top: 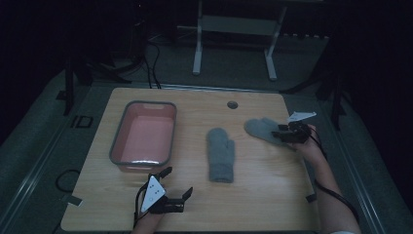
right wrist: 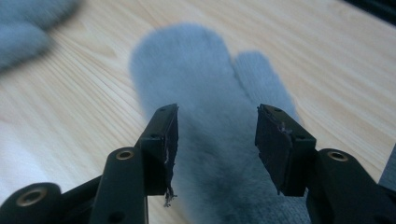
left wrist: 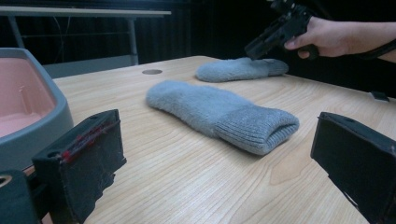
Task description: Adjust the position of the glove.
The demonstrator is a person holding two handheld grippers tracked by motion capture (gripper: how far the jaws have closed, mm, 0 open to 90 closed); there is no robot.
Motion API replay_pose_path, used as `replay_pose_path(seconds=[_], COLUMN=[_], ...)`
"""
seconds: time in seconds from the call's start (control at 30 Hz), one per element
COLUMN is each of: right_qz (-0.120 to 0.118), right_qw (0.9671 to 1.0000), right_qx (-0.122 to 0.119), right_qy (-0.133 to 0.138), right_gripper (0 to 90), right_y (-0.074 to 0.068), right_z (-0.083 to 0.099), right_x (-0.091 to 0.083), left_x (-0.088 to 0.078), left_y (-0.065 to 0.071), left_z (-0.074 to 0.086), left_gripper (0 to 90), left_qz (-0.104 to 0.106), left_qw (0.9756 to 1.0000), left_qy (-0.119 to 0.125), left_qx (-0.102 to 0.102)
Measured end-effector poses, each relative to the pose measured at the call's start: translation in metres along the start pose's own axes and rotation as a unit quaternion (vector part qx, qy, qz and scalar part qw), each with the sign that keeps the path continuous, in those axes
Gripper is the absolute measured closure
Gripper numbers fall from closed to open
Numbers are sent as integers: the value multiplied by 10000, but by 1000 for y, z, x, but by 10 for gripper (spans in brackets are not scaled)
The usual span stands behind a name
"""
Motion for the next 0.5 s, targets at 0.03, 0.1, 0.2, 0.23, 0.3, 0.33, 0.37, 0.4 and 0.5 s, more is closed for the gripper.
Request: replay_pose_path(seconds=[0.03, 0.1, 0.2, 0.23, 0.3, 0.33, 0.37, 0.4, 0.5], right_qz=[-13, -85, -177, -229, -141, -94, 14, 77, 233], right_qw=[9999, 9999, 9996, 9994, 9994, 9994, 9993, 9991, 9987], right_qx=[-39, 21, 69, 87, 35, -35, -122, -202, -289], right_qy=[-128, -137, -222, -234, -329, -318, -350, -372, -357], right_gripper=[488, 474, 473, 475, 530, 559, 589, 631, 723], right_y=[4, 6, 10, 9, 12, 11, 11, 10, 6], right_z=[3, 5, 12, 14, 20, 20, 21, 21, 20], right_x=[7, 12, 19, 20, 24, 24, 25, 25, 26], left_x=[0, 0, 0, 0, 0, 0, 0, -1, -1], left_y=[0, 0, 0, 0, 0, 0, 0, 0, 0], left_z=[0, 0, 0, 0, 0, 0, 0, 0, 0], left_gripper=[27, 27, 27, 27, 27, 27, 27, 27, 27], left_qz=[-10, -32, -40, -45, -70, -69, -71, -74, -63], left_qw=[10000, 10000, 10000, 10000, 10000, 10000, 10000, 10000, 10000], left_qy=[0, -2, 5, 5, 9, 16, 20, 27, 29], left_qx=[-5, 0, 17, 18, 9, 12, 10, 3, 11])
Point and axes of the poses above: each handheld gripper's, and its own axes: x roughly forward along the jaws, z roughly out of its underside, y roughly to its right, the point moved 8 cm from there along x, roughly forward along the jaws, and after that the axes turned 10 degrees about x, right-handed, at the moved point
